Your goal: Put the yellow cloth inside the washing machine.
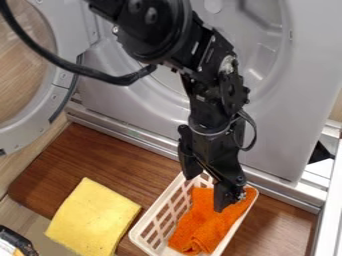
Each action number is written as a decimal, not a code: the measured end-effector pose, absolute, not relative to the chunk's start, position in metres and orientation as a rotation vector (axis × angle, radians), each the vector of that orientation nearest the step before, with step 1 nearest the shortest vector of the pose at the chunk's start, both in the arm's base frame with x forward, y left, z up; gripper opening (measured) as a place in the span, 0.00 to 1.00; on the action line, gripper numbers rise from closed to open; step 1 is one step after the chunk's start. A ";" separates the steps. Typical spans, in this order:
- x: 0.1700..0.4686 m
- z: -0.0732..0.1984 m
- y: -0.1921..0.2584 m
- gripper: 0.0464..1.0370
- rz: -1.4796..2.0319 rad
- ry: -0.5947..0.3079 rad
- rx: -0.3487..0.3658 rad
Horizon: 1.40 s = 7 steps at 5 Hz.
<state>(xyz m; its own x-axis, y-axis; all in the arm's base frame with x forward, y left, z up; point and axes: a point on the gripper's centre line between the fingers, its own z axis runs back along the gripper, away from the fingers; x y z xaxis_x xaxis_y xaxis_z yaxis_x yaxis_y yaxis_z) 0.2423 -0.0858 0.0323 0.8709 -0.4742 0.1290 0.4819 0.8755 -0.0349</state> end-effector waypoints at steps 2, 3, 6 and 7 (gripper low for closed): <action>0.235 0.024 -0.050 0.96 -0.429 -0.071 -0.066; 0.234 0.023 -0.011 0.96 -0.395 -0.049 -0.036; 0.211 -0.011 0.065 0.96 -0.165 -0.094 0.055; 0.215 -0.037 0.069 0.96 -0.144 -0.065 0.053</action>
<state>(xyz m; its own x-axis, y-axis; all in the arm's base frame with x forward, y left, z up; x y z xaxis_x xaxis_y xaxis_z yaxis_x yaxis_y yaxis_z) 0.2147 0.0688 -0.0371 0.9876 -0.1451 0.0604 0.1417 0.9883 0.0573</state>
